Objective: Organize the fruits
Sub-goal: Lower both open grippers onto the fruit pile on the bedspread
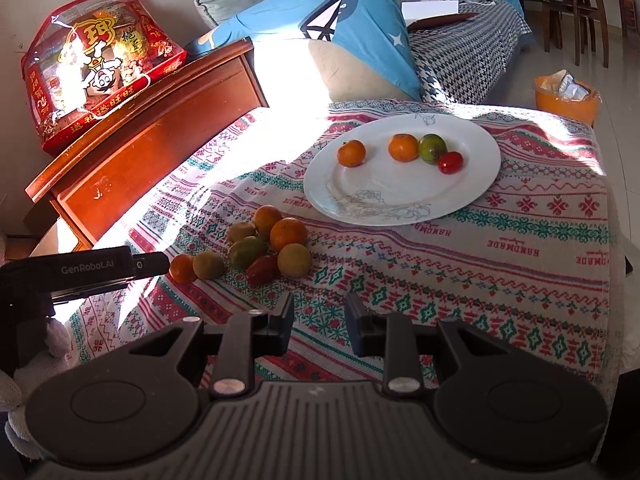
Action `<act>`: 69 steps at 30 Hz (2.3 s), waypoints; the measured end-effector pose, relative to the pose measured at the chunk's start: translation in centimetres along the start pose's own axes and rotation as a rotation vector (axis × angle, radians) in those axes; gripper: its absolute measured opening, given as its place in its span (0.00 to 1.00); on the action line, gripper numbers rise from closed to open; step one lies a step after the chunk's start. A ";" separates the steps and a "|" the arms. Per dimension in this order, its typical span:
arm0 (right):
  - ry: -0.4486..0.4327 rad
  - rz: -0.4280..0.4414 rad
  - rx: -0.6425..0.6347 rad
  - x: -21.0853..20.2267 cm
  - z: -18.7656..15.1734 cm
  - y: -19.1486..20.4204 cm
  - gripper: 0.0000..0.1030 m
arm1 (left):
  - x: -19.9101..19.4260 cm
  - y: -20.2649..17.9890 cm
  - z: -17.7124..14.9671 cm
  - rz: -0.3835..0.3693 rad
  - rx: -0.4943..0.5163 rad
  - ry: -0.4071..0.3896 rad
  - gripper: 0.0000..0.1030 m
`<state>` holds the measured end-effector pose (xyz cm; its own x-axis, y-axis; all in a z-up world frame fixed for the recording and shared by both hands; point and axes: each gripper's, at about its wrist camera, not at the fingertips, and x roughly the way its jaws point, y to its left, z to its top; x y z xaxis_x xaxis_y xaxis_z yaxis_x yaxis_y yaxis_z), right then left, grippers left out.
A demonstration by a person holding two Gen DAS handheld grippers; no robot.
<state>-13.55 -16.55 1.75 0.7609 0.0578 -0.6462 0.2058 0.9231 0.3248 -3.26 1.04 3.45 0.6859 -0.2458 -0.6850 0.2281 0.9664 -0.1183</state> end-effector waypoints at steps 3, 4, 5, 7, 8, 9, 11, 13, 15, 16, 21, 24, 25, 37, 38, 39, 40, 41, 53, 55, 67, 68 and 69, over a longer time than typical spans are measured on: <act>-0.001 0.009 -0.008 0.4 -0.1 0.4 0.29 | 0.4 0.6 -0.4 0.019 -0.003 0.013 0.55; -0.002 0.011 -0.011 0.5 0.0 0.5 0.29 | 0.4 0.8 -0.5 0.024 -0.001 0.017 0.55; -0.003 0.012 -0.013 0.7 0.0 0.6 0.29 | 0.5 0.9 -0.7 0.027 -0.001 0.019 0.55; -0.006 0.015 -0.016 1.1 0.1 0.7 0.29 | 0.7 1.1 -0.8 0.026 -0.006 0.023 0.55; -0.006 0.015 -0.018 1.4 0.1 0.8 0.29 | 0.7 1.2 -0.9 0.025 -0.008 0.024 0.55; -0.007 0.014 -0.020 1.6 0.2 0.8 0.29 | 0.9 1.2 -0.9 0.024 -0.011 0.026 0.55; -0.008 0.011 -0.021 2.0 0.3 0.8 0.29 | 1.1 1.3 -1.0 0.026 -0.015 0.030 0.55; -0.010 0.009 -0.016 2.4 0.4 0.6 0.29 | 1.5 1.4 -1.1 0.034 -0.021 0.033 0.55; -0.012 0.012 -0.008 2.7 0.6 0.6 0.29 | 1.7 1.5 -1.1 0.040 -0.026 0.032 0.52; -0.013 0.014 -0.007 2.8 0.6 0.5 0.29 | 1.8 1.6 -1.1 0.042 -0.027 0.032 0.52; -0.011 0.013 -0.011 3.6 0.8 0.6 0.29 | 2.3 1.6 -1.2 0.016 -0.023 0.020 0.51; -0.009 0.015 -0.002 4.0 0.8 0.6 0.29 | 2.4 1.2 -1.2 0.014 0.009 0.002 0.51; -0.009 0.016 -0.001 4.1 0.9 0.6 0.29 | 2.5 1.2 -1.3 0.011 0.022 0.000 0.51; -0.012 0.031 0.000 5.6 1.1 0.9 0.29 | 3.6 0.7 -1.7 0.005 0.088 -0.012 0.51; -0.013 0.030 -0.005 5.7 1.1 1.0 0.29 | 3.8 0.7 -1.7 -0.001 0.076 -0.010 0.51; -0.014 0.030 -0.008 5.7 1.1 1.1 0.29 | 4.0 0.8 -1.7 -0.006 0.067 -0.012 0.51; -0.015 0.030 -0.009 5.7 1.1 1.1 0.29 | 4.1 0.8 -1.7 -0.008 0.069 -0.019 0.51; -0.015 0.032 -0.009 5.8 1.1 1.1 0.29 | 4.2 0.7 -1.7 -0.007 0.072 -0.022 0.51; -0.017 0.028 0.007 6.2 1.2 1.1 0.25 | 4.8 0.0 -1.5 -0.025 0.088 -0.050 0.38; -0.015 0.028 0.008 6.2 1.2 1.1 0.25 | 4.8 0.0 -1.5 -0.029 0.087 -0.051 0.36; -0.018 0.018 0.024 5.4 1.4 1.0 0.25 | 3.7 -0.3 -1.4 -0.020 0.081 -0.071 0.25; -0.020 0.018 0.026 5.3 1.3 0.9 0.25 | 3.5 -0.2 -1.4 -0.022 0.077 -0.072 0.25; -0.021 0.017 0.026 5.1 1.3 0.9 0.25 | 3.3 -0.2 -1.4 -0.024 0.073 -0.075 0.25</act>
<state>-8.65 -15.90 -0.36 0.7772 0.0651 -0.6259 0.2082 0.9120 0.3534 -2.07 0.12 0.21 0.7286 -0.2766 -0.6266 0.2933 0.9527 -0.0794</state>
